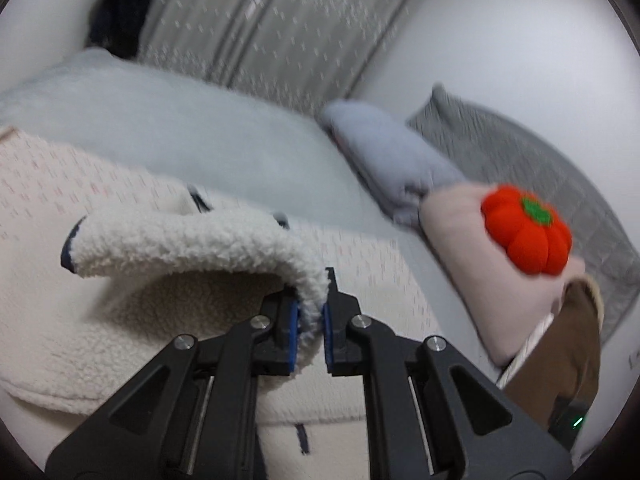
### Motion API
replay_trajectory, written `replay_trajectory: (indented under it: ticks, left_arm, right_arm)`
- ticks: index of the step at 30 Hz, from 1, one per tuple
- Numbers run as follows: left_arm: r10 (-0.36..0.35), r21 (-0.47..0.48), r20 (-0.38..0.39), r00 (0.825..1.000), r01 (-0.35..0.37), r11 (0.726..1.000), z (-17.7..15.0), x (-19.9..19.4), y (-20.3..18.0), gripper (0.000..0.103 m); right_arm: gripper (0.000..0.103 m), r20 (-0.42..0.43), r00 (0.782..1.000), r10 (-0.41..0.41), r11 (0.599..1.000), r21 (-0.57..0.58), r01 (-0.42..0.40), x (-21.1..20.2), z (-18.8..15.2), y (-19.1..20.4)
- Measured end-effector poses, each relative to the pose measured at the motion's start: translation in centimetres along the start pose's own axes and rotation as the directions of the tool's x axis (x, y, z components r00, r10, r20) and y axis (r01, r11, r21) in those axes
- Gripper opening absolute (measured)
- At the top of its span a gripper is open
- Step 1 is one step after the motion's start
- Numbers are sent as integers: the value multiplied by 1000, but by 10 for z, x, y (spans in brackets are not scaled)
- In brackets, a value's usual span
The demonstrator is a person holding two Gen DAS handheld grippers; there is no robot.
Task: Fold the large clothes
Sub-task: 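Lay the sleeve across the jacket body and open the left gripper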
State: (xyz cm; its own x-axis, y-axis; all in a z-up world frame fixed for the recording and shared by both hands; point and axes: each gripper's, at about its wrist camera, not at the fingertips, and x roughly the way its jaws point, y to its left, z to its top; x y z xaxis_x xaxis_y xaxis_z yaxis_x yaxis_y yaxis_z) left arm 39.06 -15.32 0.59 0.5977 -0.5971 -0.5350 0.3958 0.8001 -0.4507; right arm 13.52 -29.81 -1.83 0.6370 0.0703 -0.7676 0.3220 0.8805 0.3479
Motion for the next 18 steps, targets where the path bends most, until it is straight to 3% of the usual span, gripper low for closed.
replay_trajectory:
  ticks: [2,5,6,8,10,11,12,16,18]
  left_arm:
    - [8,-11,-104,994,-9,1000,-41,24,-6,12]
    - [53,-1,-255,966,-55,999,-91,60,5,15]
    - [39,21,-215,976,-36,999,-99,54,7,15]
    - [24,45,-208,978,-15,999,-97,42,1,20]
    - [-16,44,-247,969,28,999,-89,24,-3,47]
    - [-25,44,-251,968,37,998,-88,15,-3,69]
    - [-16,52,-231,973,28,998,-87,-2,-2,75]
    - [59,118,-128,990,-43,992,-77,-61,22,75]
    - [147,106,-58,987,-140,984,-72,-88,57,75]
  right_arm:
    - [87,-1,1000,8,1000,19,-8,0,1,-5]
    - [87,3,1000,14,1000,25,-14,-1,2,-9]
    - [87,6,1000,15,1000,27,-15,-1,3,-8]
    - [87,6,1000,21,999,27,-21,-1,3,-7]
    - [87,11,1000,27,999,24,-28,0,4,-5]
    - [87,16,999,28,999,20,-28,0,5,-2]
    - [87,20,999,28,999,15,-29,1,6,0]
    - [87,43,998,33,999,-43,-32,5,7,20]
    - [87,44,998,36,995,-92,-32,9,6,36]
